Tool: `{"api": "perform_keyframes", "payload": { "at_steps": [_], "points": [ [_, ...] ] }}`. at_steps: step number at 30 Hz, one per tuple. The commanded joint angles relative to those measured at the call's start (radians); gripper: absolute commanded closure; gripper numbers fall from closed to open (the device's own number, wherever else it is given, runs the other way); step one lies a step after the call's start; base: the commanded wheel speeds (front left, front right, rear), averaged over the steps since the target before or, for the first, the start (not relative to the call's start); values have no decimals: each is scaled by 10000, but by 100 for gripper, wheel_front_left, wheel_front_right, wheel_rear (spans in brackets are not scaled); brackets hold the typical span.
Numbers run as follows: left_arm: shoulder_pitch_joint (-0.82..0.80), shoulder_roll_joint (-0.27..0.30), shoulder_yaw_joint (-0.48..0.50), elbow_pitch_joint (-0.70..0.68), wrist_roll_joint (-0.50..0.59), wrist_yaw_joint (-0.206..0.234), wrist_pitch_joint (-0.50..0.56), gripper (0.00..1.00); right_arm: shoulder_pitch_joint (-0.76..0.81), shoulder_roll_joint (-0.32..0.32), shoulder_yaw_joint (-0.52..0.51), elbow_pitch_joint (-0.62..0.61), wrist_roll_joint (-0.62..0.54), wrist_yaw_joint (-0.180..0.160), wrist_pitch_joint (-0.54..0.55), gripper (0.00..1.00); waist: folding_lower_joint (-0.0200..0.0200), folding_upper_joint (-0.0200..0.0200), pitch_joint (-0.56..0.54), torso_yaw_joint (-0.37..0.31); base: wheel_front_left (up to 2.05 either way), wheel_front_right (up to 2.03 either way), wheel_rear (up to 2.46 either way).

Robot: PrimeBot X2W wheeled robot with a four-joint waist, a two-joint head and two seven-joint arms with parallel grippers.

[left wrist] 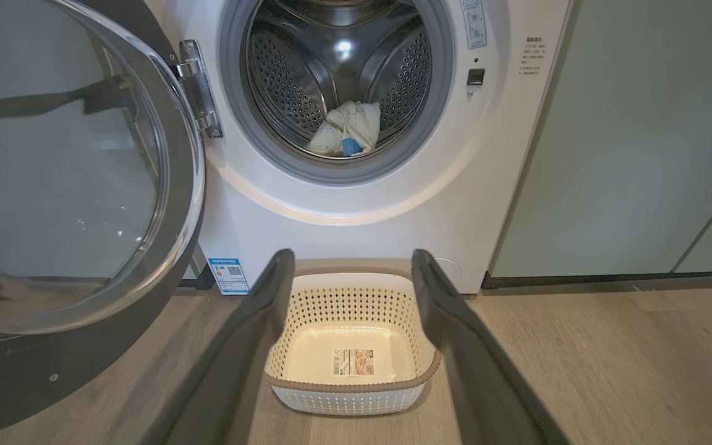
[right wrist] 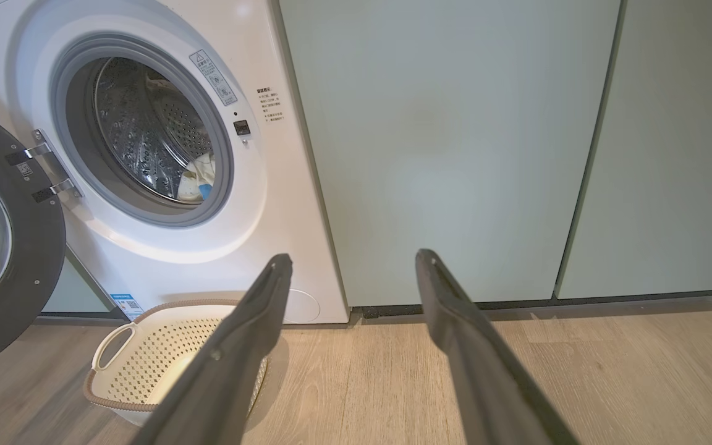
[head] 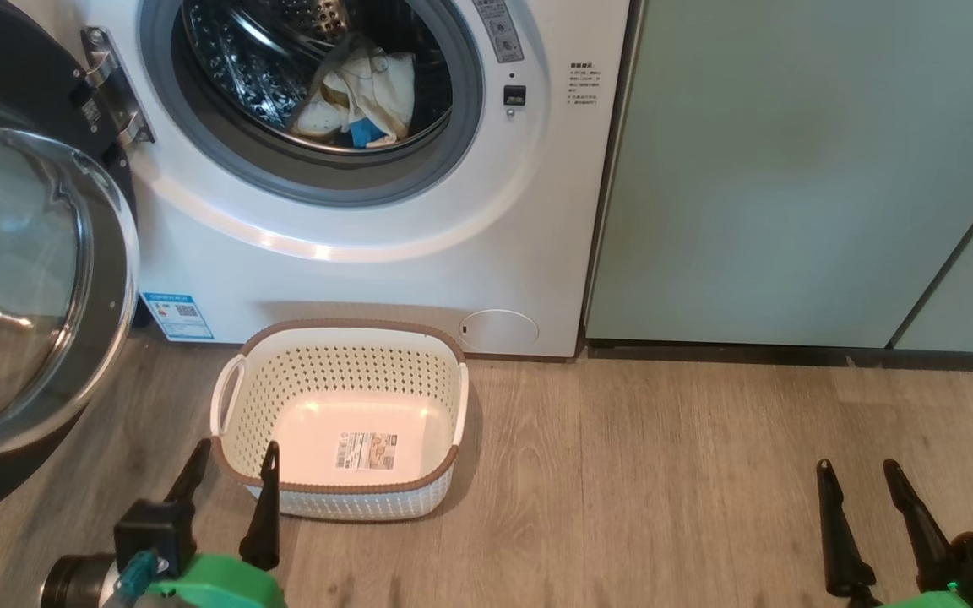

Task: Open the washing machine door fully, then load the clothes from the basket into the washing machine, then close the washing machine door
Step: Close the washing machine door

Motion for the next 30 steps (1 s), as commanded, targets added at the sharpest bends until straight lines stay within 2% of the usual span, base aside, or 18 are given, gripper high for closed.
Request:
{"api": "perform_keyframes", "payload": {
  "at_steps": [1, 30],
  "points": [
    [-517, 305, 461, -297, 17, -28, -78, 0, -362, -167, 177, -283, 32, -29, -127, 0, 0, 0, 3, 6, 0, 0, 0],
    [-513, 288, 372, -328, 96, 19, -114, 0, -268, -167, 83, -367, -25, -29, -100, 0, 0, 0, 25, 223, 0, 0, 0]
  ]
}}
